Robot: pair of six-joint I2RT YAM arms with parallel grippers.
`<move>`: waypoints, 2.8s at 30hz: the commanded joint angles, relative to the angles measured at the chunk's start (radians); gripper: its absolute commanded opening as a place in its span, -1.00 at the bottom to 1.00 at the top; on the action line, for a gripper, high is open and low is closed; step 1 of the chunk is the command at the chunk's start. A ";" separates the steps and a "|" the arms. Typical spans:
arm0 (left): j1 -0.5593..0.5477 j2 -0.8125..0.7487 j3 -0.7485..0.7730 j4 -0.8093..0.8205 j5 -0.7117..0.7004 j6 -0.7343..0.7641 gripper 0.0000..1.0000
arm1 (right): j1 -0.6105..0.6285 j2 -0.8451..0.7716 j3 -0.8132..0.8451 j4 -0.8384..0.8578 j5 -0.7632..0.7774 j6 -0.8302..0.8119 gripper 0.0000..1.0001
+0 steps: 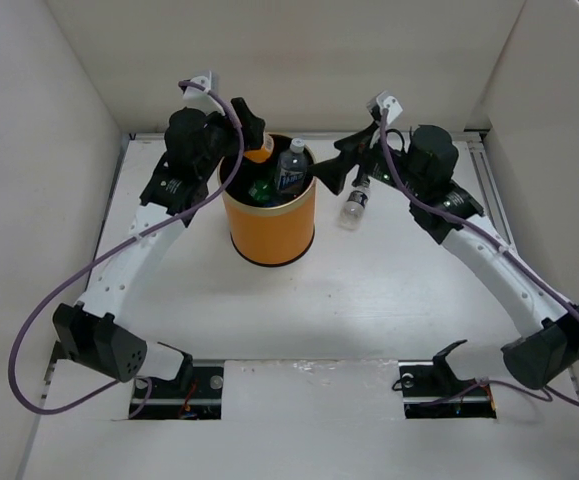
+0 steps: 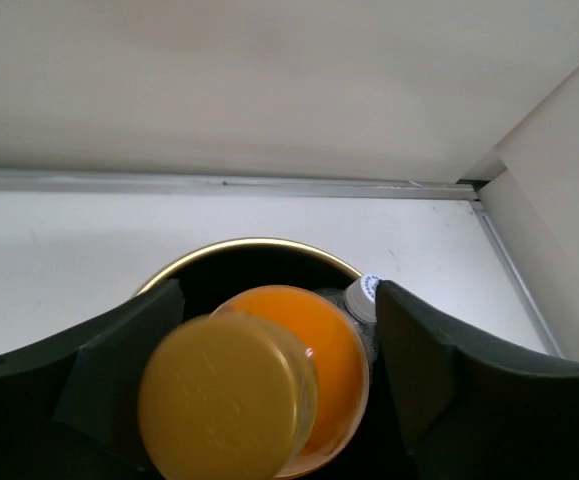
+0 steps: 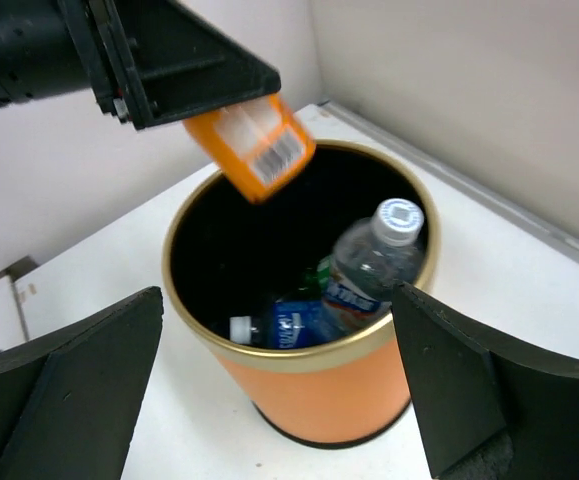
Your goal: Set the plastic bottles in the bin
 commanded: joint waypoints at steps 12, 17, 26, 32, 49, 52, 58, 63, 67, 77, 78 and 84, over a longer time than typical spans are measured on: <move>-0.002 -0.045 0.045 -0.011 0.013 0.022 1.00 | -0.079 0.085 0.142 -0.444 0.501 -0.080 1.00; -0.002 -0.162 0.010 0.031 -0.055 0.022 1.00 | -0.099 0.248 0.166 -0.581 0.769 0.045 1.00; -0.002 -0.200 0.022 0.014 -0.139 0.031 1.00 | -0.173 0.476 0.152 -0.389 0.611 0.077 1.00; -0.002 -0.180 0.022 0.014 -0.139 0.031 1.00 | -0.173 0.628 0.231 -0.397 0.583 0.138 1.00; -0.002 -0.180 0.022 0.014 -0.130 0.031 1.00 | -0.163 0.678 0.079 -0.309 0.588 0.240 0.62; -0.002 -0.180 0.013 0.014 -0.130 0.031 1.00 | -0.163 0.698 0.090 -0.318 0.588 0.230 0.38; -0.002 -0.180 0.013 0.014 -0.130 0.031 1.00 | -0.163 0.621 0.031 -0.295 0.597 0.218 -0.69; -0.002 -0.149 0.022 0.014 -0.050 0.031 1.00 | -0.196 0.494 -0.063 -0.272 0.582 0.155 -0.95; -0.002 -0.140 0.022 0.026 0.132 0.080 1.00 | -0.251 0.281 -0.190 -0.189 0.430 0.045 -0.95; -0.002 -0.073 0.021 0.107 0.678 0.091 1.00 | -0.239 -0.172 -0.267 -0.147 -0.004 -0.204 -0.90; -0.002 -0.064 0.021 0.120 0.715 0.091 1.00 | -0.239 -0.207 -0.267 -0.134 -0.039 -0.204 -0.90; -0.002 -0.064 -0.044 0.227 0.803 0.039 1.00 | -0.138 -0.250 -0.233 -0.091 -0.084 -0.162 -0.90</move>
